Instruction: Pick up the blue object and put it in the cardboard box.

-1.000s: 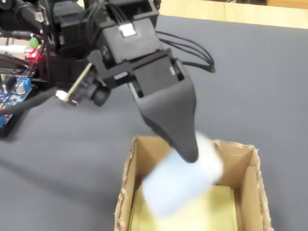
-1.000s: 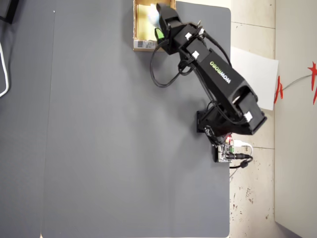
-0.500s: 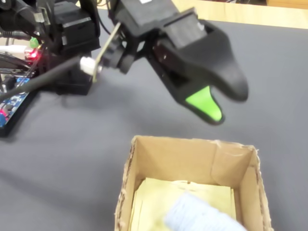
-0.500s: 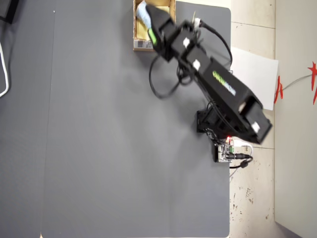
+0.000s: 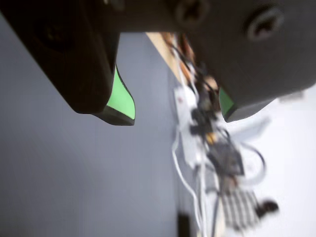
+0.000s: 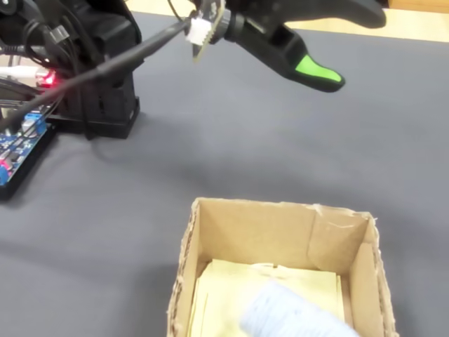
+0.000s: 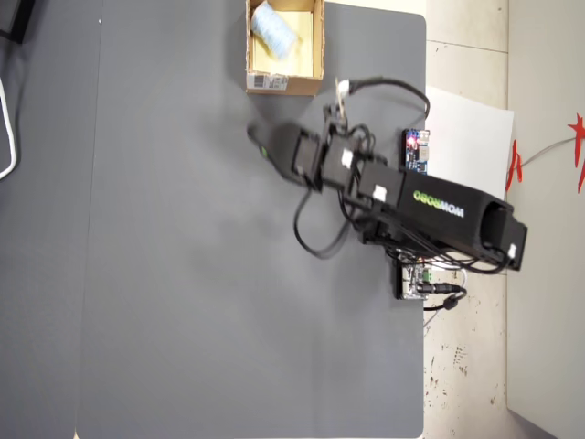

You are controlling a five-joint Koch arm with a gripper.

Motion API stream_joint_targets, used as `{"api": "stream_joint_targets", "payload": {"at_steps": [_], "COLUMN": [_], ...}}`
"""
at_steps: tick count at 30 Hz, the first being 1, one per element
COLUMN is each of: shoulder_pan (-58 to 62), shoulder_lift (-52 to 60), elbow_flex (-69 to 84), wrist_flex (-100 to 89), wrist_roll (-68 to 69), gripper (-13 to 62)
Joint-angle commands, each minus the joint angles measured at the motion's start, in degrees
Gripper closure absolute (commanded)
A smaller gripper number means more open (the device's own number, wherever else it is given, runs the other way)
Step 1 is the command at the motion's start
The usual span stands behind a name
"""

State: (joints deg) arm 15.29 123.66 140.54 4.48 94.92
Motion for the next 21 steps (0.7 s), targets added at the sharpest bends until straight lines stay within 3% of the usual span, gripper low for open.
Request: {"api": "stream_joint_targets", "payload": {"at_steps": [1, 9, 21], "shoulder_pan": [-2.2, -5.2, -5.4], "shoulder_lift": [3.6, 12.0, 12.0], "elbow_flex": [-0.2, 14.5, 31.5], "wrist_flex": [-6.3, -9.0, -15.5], "wrist_roll": [3.3, 4.6, 4.3], "gripper": [15.6, 15.6, 15.3]}}
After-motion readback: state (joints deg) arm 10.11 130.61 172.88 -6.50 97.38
